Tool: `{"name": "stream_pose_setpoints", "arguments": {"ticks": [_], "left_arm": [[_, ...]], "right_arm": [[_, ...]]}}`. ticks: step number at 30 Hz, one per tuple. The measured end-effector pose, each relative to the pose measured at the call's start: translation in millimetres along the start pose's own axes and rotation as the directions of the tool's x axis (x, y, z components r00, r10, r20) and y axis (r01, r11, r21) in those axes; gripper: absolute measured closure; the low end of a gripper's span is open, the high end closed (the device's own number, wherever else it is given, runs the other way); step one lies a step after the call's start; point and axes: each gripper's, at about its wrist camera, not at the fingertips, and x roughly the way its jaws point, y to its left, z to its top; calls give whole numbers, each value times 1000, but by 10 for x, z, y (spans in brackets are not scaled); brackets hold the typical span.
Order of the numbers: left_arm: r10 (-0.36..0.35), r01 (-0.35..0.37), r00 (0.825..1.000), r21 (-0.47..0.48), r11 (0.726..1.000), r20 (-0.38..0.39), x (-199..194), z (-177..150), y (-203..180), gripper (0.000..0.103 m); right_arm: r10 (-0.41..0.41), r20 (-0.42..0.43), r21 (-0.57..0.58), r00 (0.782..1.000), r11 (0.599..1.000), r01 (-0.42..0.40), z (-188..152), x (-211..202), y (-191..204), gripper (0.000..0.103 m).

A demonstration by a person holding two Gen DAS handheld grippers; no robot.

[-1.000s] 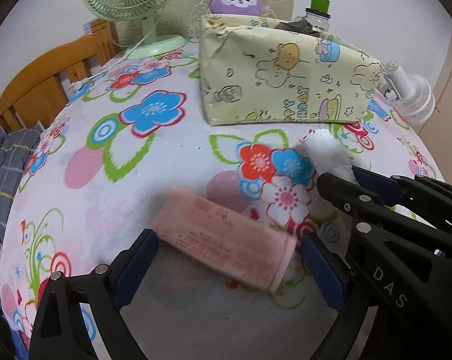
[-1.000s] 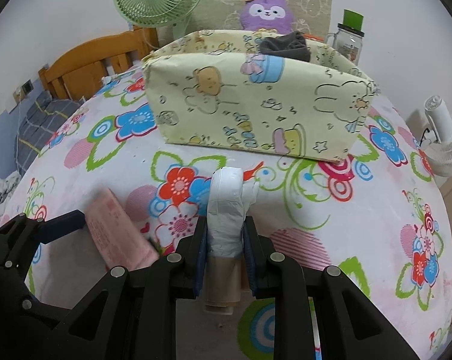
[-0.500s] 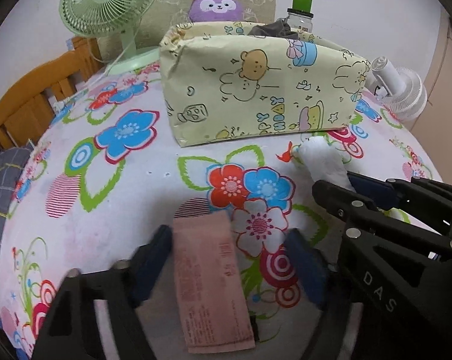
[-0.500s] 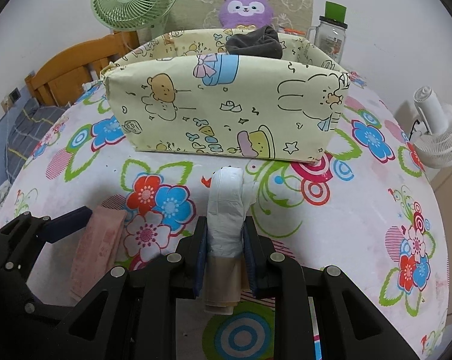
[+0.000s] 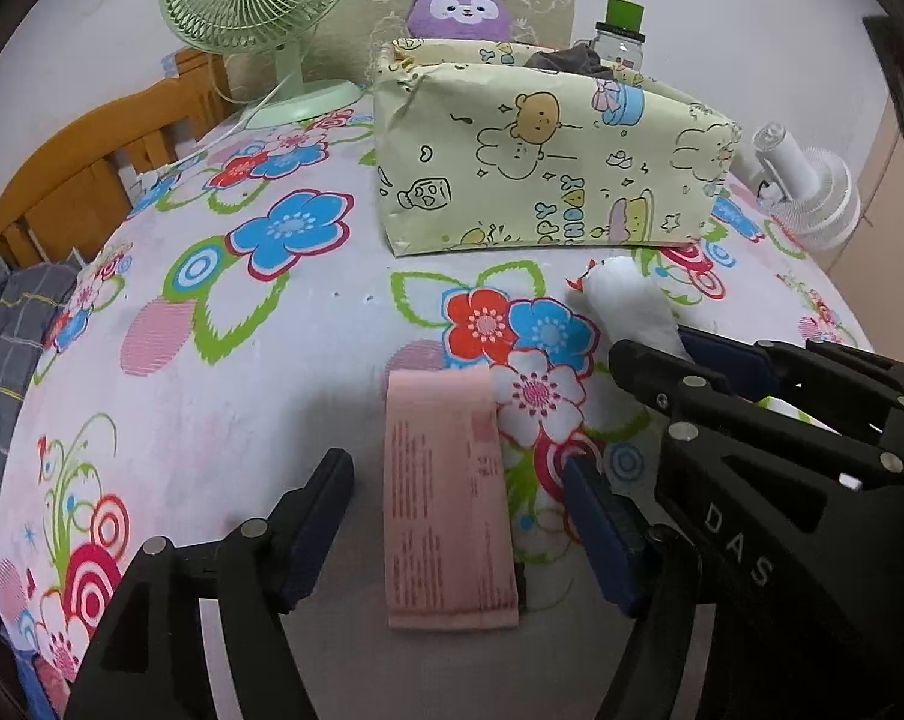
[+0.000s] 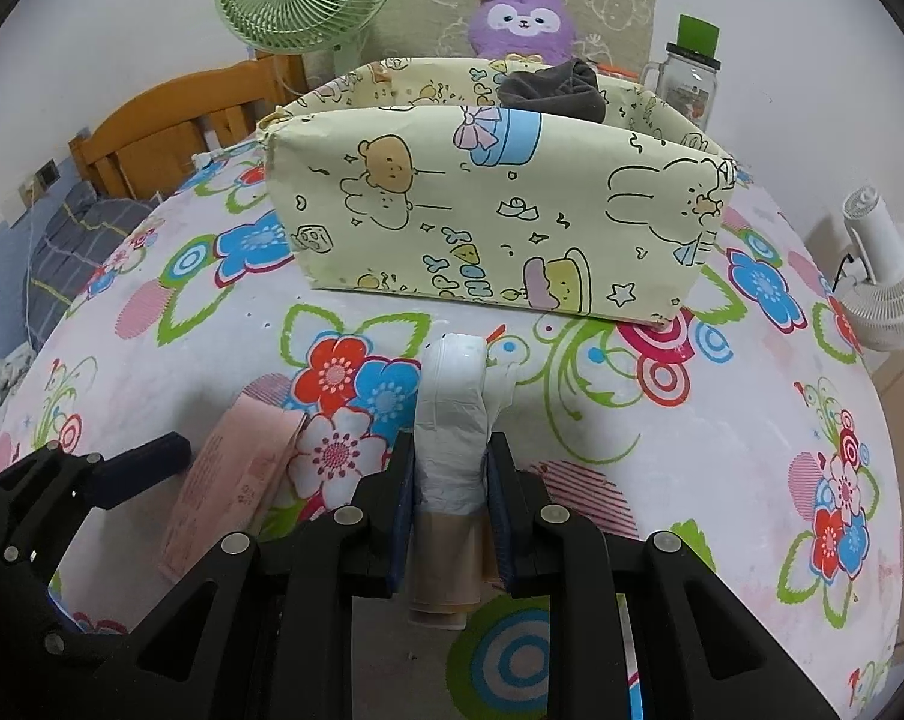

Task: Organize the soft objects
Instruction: 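Lower the left gripper onto the pink paper packet and close it, then lift the pink packet and white cloth and carry them over the box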

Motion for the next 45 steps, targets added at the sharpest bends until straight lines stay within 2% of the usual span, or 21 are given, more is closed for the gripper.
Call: {"name": "stream_pose_setpoints", "arguments": {"ticks": [1, 2, 4, 5, 9, 12, 32, 45], "left_arm": [[-4, 4, 1000, -3, 1000, 4, -15, -19, 11, 36], [-3, 4, 1000, -4, 1000, 8, -26, -32, 13, 47], [22, -21, 999, -19, 1000, 25, -56, -56, 38, 62], [19, -18, 999, -35, 999, 28, -66, -55, 71, 64], [-5, 6, 1000, -51, 999, 28, -74, -32, 120, 64], [9, -7, 999, -25, 1000, 46, -101, -7, 59, 64], [-55, 49, 996, 75, 996, 77, -190, 328, -409, 64], [-29, 14, 991, 117, 993, 130, -372, 546, -638, 64]], "right_arm": [[0, 2, 1, 1000, 1000, 0, -12, -13, 3, 78], [0, 2, 1, 1000, 1000, 0, -24, -24, 7, 78], [-1, 3, 0, 1000, 1000, 1, -48, -44, 18, 78], [0, 3, 0, 1000, 1000, 0, -49, -44, 19, 78], [-6, 14, 7, 1000, 1000, 6, -68, -97, 19, 78], [-13, 20, 12, 1000, 1000, 13, -66, -135, -1, 78], [-49, 59, 81, 997, 996, 44, 87, -376, -374, 78], [-45, 104, 91, 994, 995, 35, 245, -584, -579, 78]]}}
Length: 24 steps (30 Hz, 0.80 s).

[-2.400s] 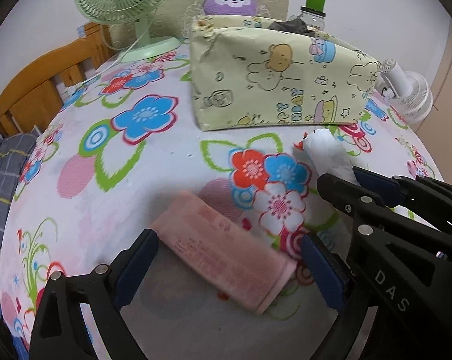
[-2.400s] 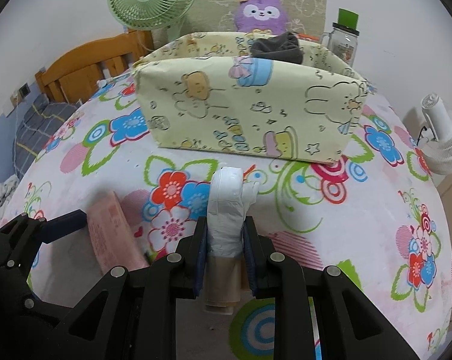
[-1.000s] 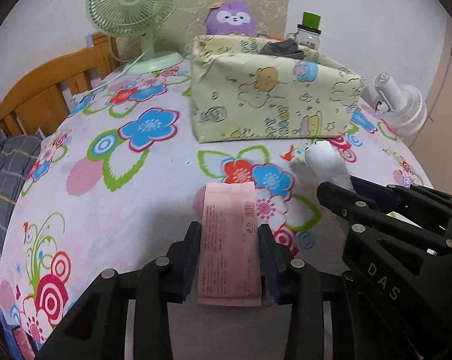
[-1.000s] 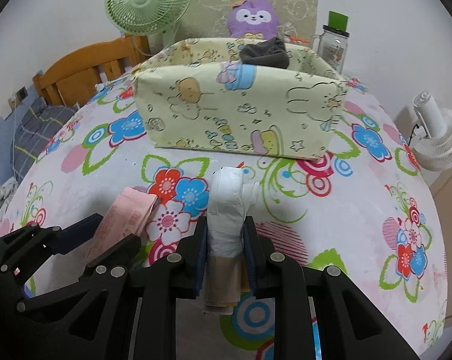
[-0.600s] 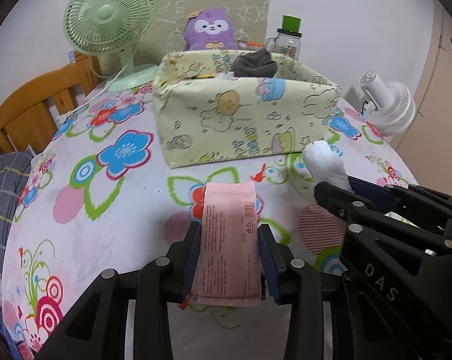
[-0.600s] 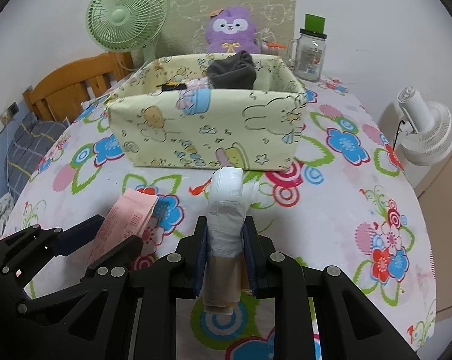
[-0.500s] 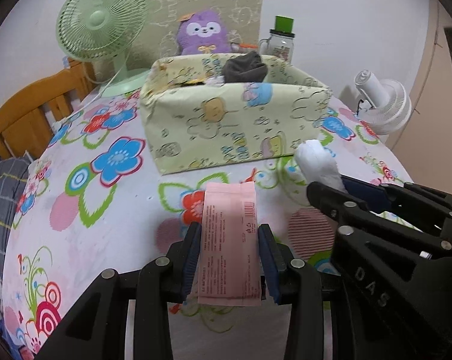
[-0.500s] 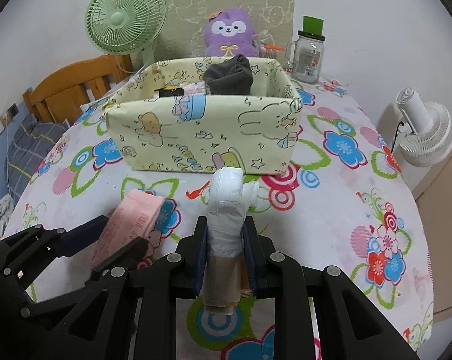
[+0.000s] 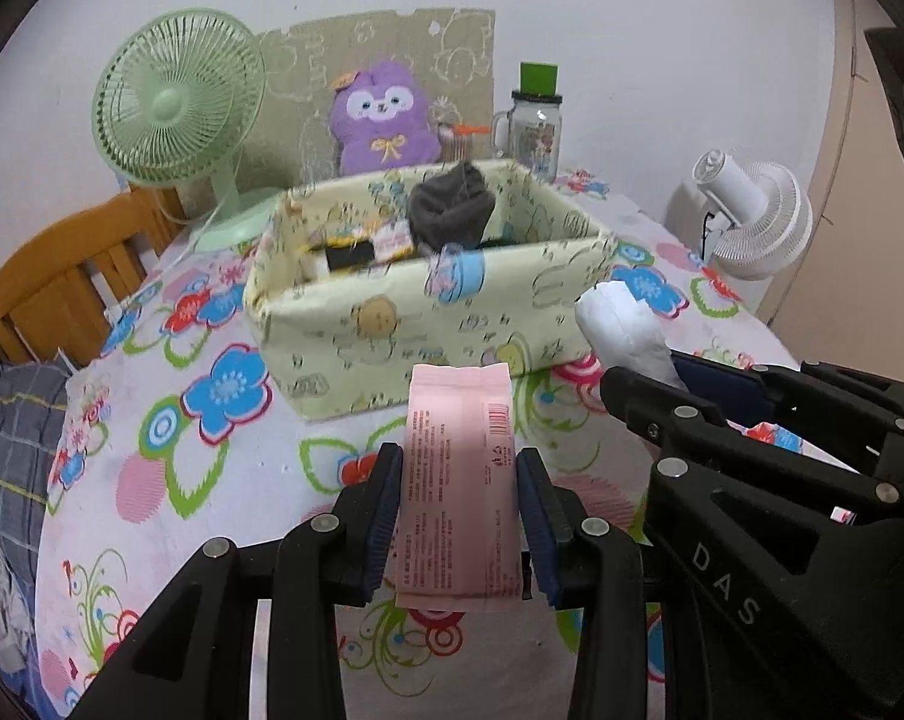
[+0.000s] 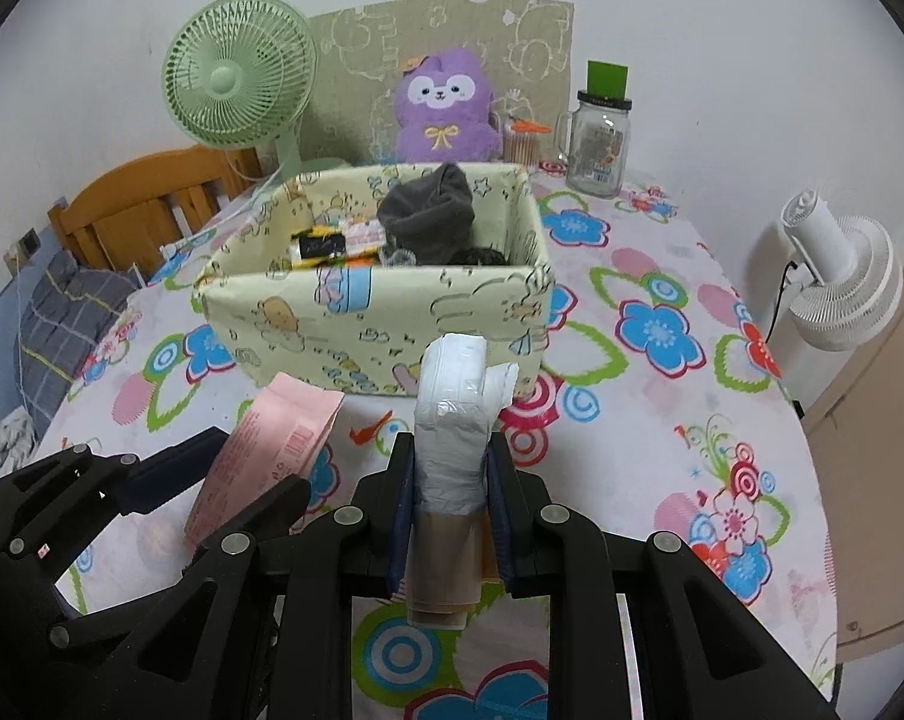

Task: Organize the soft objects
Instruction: 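Lift the pink packet and white cloth and carry them over the box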

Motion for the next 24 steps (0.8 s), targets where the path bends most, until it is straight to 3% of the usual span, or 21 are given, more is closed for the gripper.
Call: {"name": "stream_pose_setpoints", "arguments": {"ticks": [24], "left_arm": [[0, -6, 992, 41, 999, 126, -475, 545, -181, 64]], "right_arm": [[-13, 119, 3, 993, 1000, 13, 510, -532, -167, 78]]}}
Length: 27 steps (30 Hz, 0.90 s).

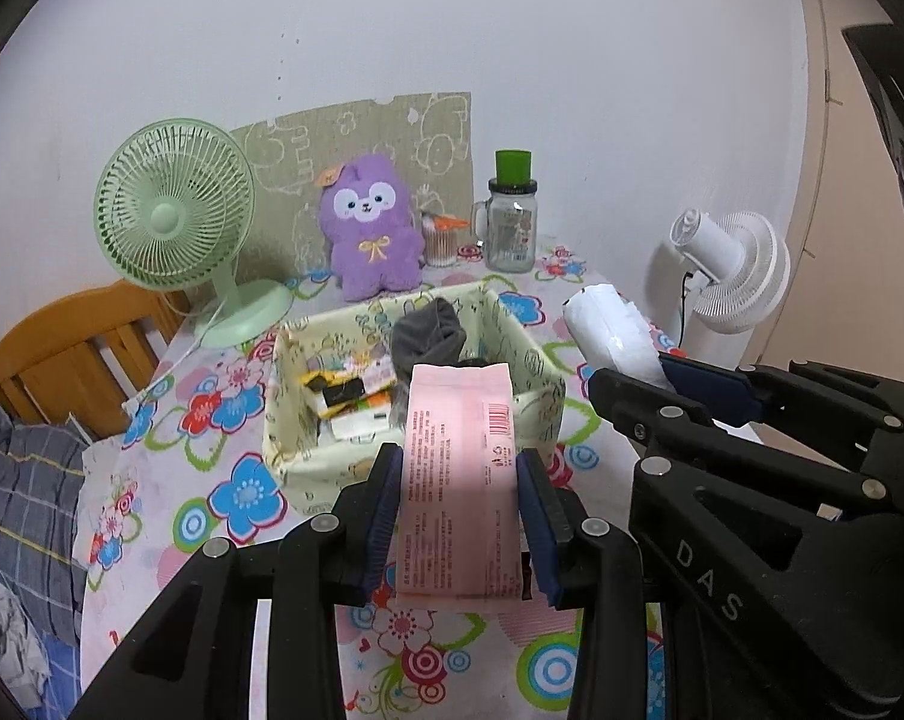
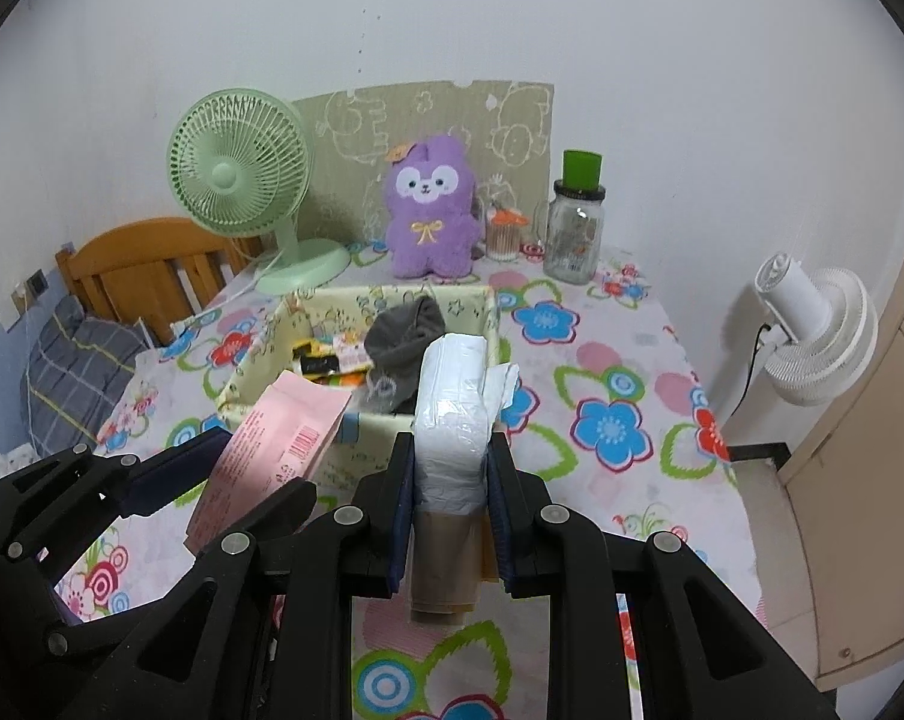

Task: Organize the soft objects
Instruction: 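Lift the pink packet and white cloth and carry them over the box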

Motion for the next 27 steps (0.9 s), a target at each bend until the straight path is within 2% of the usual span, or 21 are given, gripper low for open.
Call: {"name": "stream_pose_setpoints", "arguments": {"ticks": [27], "left_arm": [[1, -1, 1000, -4, 1000, 26, 218, 363, 213, 64]], "right_arm": [[-11, 23, 2, 1000, 1000, 11, 403, 230, 51, 78]]}}
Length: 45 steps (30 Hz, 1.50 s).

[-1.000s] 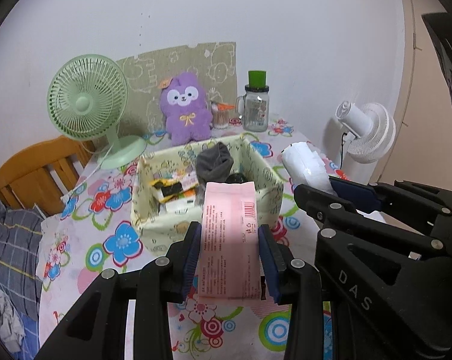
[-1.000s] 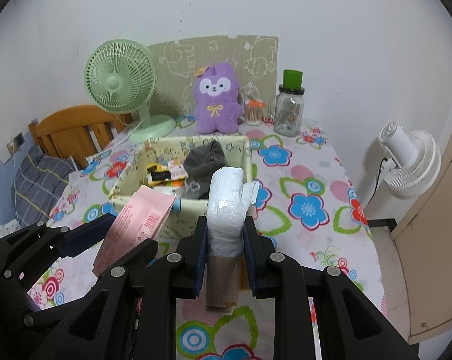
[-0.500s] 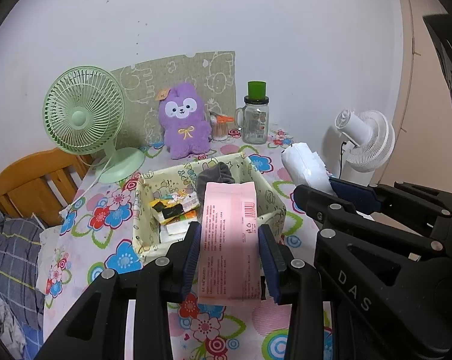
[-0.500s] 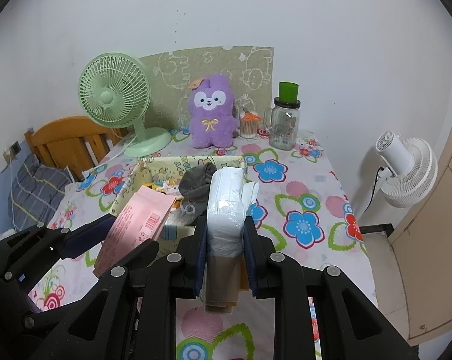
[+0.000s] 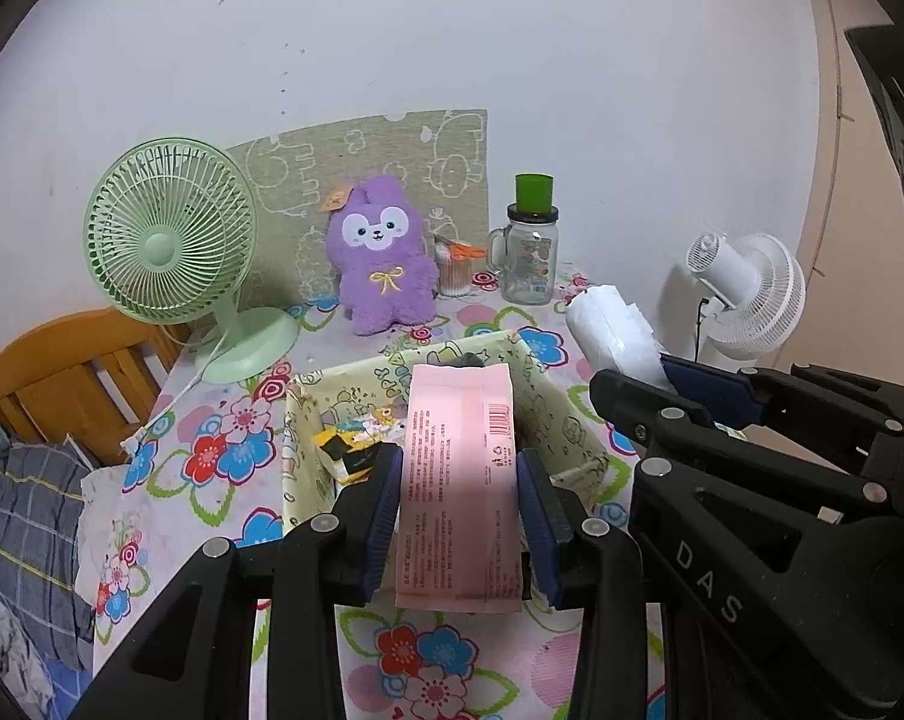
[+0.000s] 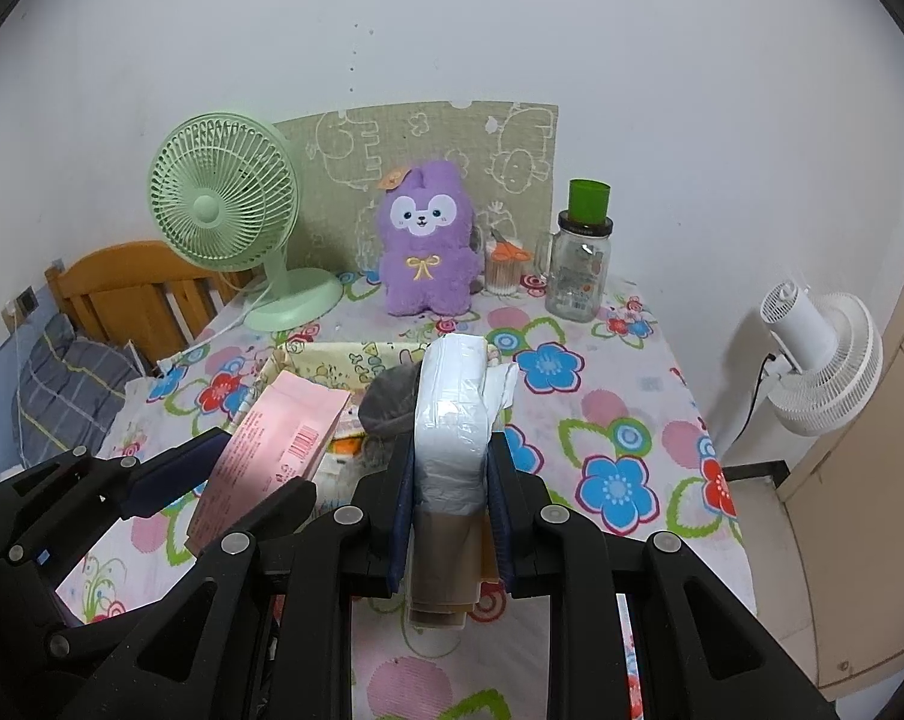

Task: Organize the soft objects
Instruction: 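Lift the pink packet and white cloth and carry them over the box, then lower the pink packet and white cloth into the box and open both grippers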

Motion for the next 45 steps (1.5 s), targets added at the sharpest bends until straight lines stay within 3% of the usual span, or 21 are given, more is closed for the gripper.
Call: {"name": "stream_pose_setpoints", "arguments": {"ticks": [15, 38, 42, 45], "left_arm": [[15, -16, 1000, -23, 1000, -8, 231, 139, 207, 64], [15, -22, 996, -79, 997, -93, 849, 180, 469, 64], [12, -22, 993, -87, 996, -113, 933, 153, 507, 64], [11, -23, 993, -94, 995, -121, 966, 139, 533, 64]], "right_arm": [[23, -5, 4, 1000, 1000, -23, 210, 314, 74, 78], [41, -89, 28, 995, 999, -38, 304, 959, 137, 78], [53, -114, 42, 992, 998, -49, 287, 1069, 139, 75], [47, -129, 56, 991, 998, -40, 271, 1118, 132, 67]]}}
